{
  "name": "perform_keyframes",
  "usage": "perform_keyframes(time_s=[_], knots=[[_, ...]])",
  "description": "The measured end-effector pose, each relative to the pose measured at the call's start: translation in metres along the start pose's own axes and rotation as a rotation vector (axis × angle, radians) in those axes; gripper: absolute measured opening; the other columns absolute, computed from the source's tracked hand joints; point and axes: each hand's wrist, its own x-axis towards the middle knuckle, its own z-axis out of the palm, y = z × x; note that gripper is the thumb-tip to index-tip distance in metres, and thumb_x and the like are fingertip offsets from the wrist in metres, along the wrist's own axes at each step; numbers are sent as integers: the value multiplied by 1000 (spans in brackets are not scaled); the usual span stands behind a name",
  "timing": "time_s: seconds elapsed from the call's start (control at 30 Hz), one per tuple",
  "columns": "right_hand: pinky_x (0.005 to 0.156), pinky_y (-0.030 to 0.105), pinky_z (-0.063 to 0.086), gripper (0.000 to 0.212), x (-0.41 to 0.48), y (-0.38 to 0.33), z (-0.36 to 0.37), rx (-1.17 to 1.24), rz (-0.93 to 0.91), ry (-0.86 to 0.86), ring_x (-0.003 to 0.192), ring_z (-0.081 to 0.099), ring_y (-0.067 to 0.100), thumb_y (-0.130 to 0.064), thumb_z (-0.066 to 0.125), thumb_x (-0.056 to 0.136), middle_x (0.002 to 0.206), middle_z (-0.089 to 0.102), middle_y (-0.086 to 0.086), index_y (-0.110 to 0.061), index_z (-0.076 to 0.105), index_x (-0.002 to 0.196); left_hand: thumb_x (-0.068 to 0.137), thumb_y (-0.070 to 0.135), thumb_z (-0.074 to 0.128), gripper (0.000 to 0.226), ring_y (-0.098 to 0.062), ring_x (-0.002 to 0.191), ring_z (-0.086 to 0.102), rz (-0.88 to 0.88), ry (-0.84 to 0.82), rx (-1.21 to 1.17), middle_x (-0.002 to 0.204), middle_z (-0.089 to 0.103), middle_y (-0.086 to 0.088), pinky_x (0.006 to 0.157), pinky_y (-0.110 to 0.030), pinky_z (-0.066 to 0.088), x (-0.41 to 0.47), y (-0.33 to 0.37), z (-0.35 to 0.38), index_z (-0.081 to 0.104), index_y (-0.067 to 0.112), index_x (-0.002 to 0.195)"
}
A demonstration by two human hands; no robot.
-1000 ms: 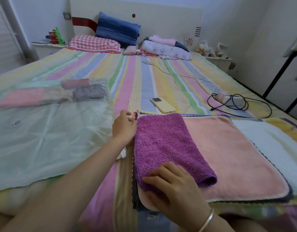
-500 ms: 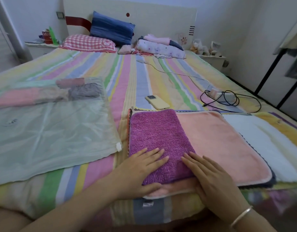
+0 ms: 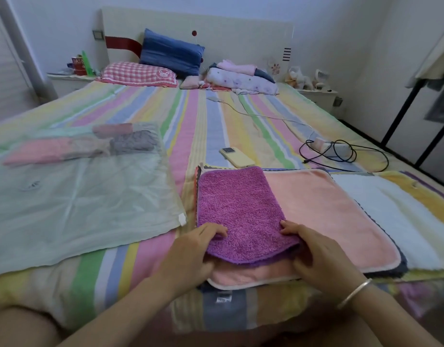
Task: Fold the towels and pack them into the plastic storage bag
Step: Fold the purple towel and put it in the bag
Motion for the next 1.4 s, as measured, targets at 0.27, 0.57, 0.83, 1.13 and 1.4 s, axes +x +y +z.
perform_keyframes(time_s=[0.27,0.57,0.83,1.13,1.4], knots=[[89,15,47,27,15,-12,-6,386,89,240,108,59,-2,-25,50,92,113,67,-16,-21,66,114,82,17,62,28,-9,92,70,-183,277,-343,96,75,12,86,-36,54,7,1,-19,75,28,103],[58,36,42,40,35,-47,-17,519,159,330,68,53,20,-48,41,96,74,58,5,-13,62,90,92,43,51,21,-12,61,57,-245,346,-202,66,61,6,56,-24,43,21,24,-35,65,29,86],[64,31,38,25,97,-18,12,348,454,235,76,60,21,-31,52,96,77,65,4,-11,62,86,95,31,52,23,-18,77,58,-597,179,38,82,65,0,69,-30,41,57,-12,-13,66,12,95],[77,32,41,32,130,-2,34,67,637,29,101,59,31,-45,48,94,104,68,9,-17,63,92,99,36,43,30,-26,90,61,-650,68,217,99,67,-6,81,-41,51,78,-35,-5,61,15,110],[78,34,45,65,111,-13,11,-165,791,-186,97,61,29,-78,36,80,101,65,4,-20,58,99,91,24,37,46,-25,123,52,-288,221,496,138,51,-5,99,-40,44,75,-4,-6,49,13,134]])
